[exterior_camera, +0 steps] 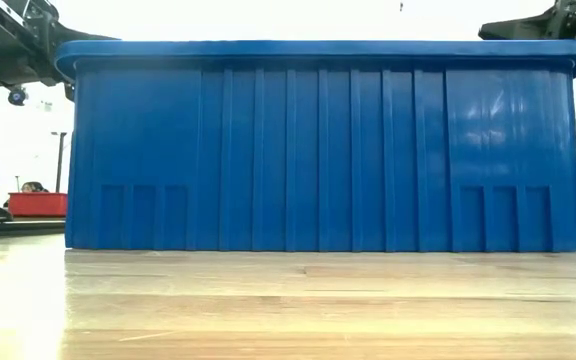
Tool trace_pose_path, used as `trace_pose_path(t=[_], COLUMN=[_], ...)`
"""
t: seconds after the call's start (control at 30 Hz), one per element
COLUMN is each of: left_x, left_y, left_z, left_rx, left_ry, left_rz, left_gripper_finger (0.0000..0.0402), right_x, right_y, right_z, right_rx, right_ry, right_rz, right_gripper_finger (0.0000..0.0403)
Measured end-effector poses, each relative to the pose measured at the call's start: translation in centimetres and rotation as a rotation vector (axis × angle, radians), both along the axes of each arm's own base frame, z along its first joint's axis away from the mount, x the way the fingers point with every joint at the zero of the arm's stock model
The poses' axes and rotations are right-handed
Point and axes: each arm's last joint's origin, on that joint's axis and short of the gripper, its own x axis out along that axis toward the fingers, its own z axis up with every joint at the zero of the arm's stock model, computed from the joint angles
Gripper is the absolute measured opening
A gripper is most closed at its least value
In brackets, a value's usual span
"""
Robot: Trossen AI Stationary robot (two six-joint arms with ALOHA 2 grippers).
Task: Pick and place slides into bin
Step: Return to Home Position
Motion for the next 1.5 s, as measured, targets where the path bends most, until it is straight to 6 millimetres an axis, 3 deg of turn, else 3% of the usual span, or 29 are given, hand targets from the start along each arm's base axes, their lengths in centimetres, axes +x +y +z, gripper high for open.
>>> trace_pose_path(t=[0.53, 1.5], left_x=[0.0, 0.0], left_y=[0.0, 0.0], left_z=[0.0, 0.0], left_rx=[0.001, 0.001], left_ry=[0.001, 0.002], left_rz=[0.0, 0.0], left_gripper_finger=[0.0, 0.0], right_x=[-0.6, -0.5], right_y=[-0.1, -0.1], right_z=[1.9, 2.0], right_rx=[0.001, 0.0], right_ry=[-0.064, -0.063], right_rz=[-0.004, -0.004], right_gripper_finger=[0.0008, 0.0008])
